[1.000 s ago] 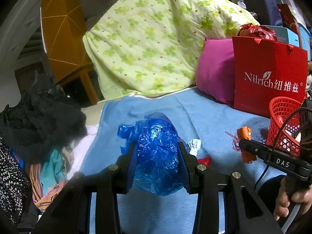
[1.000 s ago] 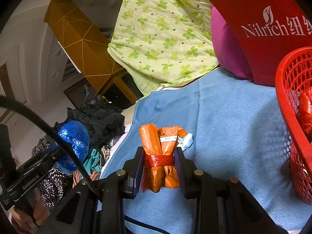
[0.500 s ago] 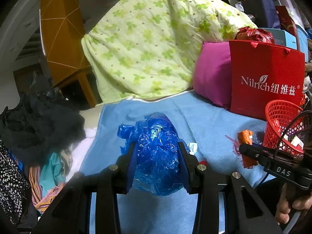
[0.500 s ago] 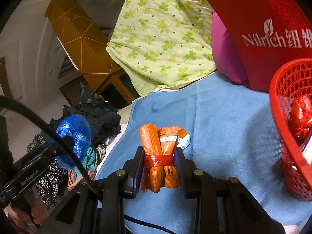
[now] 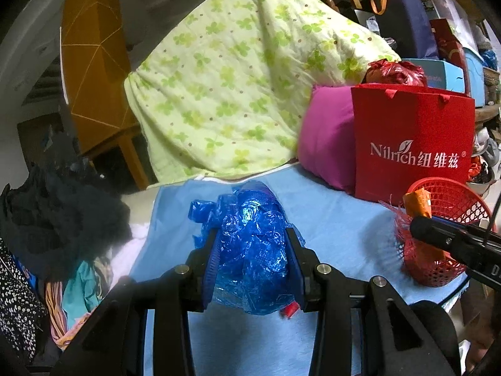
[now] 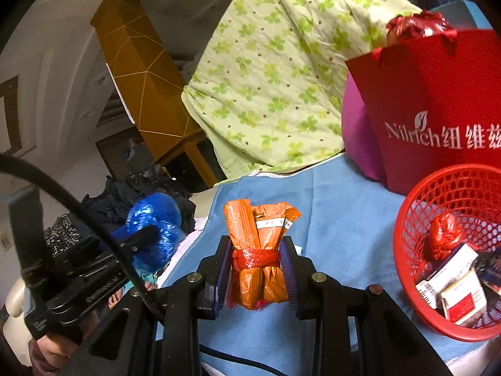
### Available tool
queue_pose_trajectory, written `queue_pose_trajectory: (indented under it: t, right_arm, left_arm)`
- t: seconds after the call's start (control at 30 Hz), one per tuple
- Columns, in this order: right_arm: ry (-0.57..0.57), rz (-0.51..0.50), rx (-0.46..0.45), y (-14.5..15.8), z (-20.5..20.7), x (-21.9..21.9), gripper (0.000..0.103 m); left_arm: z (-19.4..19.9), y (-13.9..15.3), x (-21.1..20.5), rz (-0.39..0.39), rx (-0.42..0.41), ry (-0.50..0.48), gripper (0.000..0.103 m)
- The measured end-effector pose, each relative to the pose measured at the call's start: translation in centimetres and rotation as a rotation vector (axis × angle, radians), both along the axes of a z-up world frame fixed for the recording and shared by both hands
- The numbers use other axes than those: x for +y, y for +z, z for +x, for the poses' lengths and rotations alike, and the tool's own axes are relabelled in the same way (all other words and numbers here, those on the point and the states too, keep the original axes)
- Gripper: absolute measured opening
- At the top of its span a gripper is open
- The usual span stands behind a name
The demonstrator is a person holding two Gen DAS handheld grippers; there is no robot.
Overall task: Collect trash
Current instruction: 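Carry the orange packet and blue bag toward the red basket with both grippers, then open both grippers over the red basket to drop the packet and bag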
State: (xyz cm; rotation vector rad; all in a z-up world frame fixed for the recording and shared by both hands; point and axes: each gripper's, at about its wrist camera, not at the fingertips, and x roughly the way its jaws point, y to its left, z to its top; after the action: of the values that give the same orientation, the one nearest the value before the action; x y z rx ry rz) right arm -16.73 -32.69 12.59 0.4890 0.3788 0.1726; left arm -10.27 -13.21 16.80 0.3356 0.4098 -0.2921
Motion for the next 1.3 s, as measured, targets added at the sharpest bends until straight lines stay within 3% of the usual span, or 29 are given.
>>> queue_pose_trajectory:
  t: [0.33,1.3]
  right_arm:
    - [-0.018,-0.032,-0.048,2.3,-3.2,0.0,0.033]
    - [-0.170,-0.037,-0.112,3.9,-9.8,-5.1,0.034]
  left_arm:
    - [-1.5,1.6,-1.1,0.000,-0.038,-0.025,0.042]
    - [-4.5,2.9,-7.2,0.060,-0.076,-0.161,0.042]
